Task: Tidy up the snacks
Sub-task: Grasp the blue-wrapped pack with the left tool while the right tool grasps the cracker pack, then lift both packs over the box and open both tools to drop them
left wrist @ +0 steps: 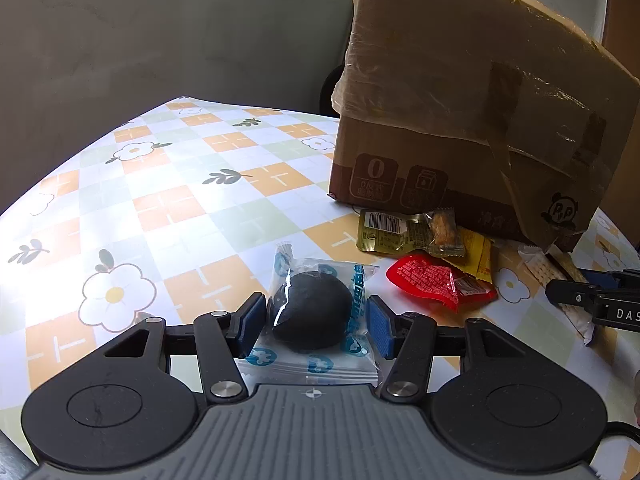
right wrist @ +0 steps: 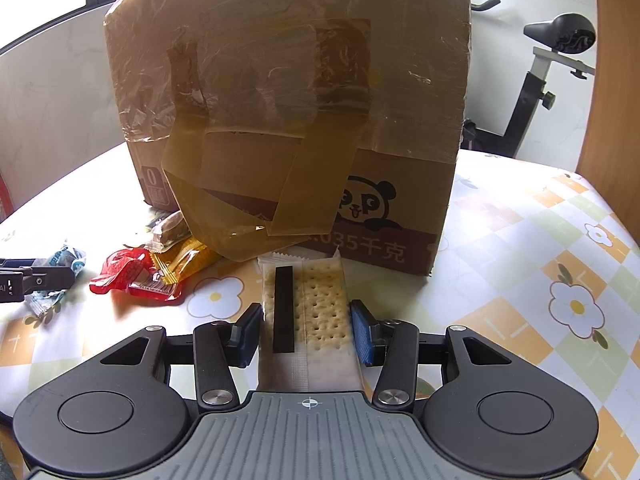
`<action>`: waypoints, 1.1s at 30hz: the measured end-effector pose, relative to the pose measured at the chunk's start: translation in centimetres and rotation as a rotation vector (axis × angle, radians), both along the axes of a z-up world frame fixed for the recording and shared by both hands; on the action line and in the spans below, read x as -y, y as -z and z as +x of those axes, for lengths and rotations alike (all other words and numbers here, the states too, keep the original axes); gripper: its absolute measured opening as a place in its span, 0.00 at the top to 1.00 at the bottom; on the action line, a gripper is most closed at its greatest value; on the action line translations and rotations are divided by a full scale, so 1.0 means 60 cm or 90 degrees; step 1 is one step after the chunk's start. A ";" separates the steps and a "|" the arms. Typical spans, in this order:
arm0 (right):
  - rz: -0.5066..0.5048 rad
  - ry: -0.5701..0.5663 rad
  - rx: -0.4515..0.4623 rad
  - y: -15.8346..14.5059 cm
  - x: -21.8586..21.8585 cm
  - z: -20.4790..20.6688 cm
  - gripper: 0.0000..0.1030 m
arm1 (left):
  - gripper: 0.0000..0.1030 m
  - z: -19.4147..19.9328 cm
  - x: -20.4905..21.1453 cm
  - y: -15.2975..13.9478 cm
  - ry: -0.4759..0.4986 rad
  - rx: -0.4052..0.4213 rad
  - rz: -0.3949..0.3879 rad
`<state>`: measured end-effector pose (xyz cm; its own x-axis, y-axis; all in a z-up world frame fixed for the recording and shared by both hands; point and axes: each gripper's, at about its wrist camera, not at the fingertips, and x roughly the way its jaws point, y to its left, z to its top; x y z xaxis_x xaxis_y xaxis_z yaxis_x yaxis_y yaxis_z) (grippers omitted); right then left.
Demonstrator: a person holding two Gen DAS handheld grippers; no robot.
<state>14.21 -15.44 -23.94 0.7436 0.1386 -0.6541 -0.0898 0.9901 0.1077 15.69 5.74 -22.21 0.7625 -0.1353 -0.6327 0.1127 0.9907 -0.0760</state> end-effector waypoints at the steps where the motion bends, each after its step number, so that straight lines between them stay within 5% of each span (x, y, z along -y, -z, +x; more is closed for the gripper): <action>1: 0.000 0.000 0.000 0.000 0.000 0.000 0.58 | 0.44 0.000 0.000 0.000 0.001 0.001 0.002; 20: -0.029 -0.004 -0.032 -0.007 -0.010 -0.027 0.58 | 0.53 -0.007 -0.012 -0.009 0.001 -0.034 -0.034; 33: 0.053 0.072 0.021 -0.073 0.048 -0.097 0.59 | 0.53 -0.030 -0.021 -0.081 0.007 0.040 -0.038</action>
<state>8.40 -18.30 -19.55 0.7782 0.1057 -0.6191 0.0170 0.9818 0.1890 13.91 7.03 -17.35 0.7987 -0.1801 -0.5742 0.1300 0.9833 -0.1276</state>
